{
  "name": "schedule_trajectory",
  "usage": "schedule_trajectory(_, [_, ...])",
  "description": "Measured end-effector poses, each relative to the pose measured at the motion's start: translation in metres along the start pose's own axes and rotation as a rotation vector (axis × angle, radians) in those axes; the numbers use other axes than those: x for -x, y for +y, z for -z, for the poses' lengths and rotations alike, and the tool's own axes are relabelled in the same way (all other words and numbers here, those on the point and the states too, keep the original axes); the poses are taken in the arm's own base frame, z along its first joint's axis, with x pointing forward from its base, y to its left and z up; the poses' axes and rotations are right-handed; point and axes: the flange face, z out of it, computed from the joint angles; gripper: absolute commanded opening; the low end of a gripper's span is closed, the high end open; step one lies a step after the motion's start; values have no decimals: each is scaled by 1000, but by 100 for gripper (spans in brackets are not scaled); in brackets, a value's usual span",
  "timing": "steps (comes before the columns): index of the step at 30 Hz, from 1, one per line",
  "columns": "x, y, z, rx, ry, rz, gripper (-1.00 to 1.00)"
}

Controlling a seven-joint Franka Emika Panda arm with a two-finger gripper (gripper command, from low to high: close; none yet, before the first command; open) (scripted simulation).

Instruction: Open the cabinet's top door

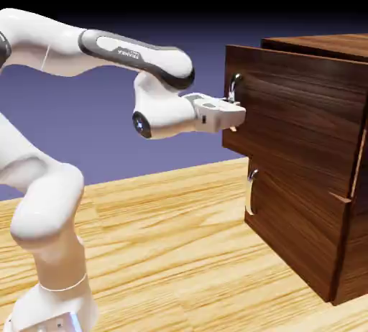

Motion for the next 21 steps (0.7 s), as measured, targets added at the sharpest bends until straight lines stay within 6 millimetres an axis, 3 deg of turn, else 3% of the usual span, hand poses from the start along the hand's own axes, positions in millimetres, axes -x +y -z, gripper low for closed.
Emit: schedule_trajectory(21, [-48,50,108,-239,-244,-2,-100])
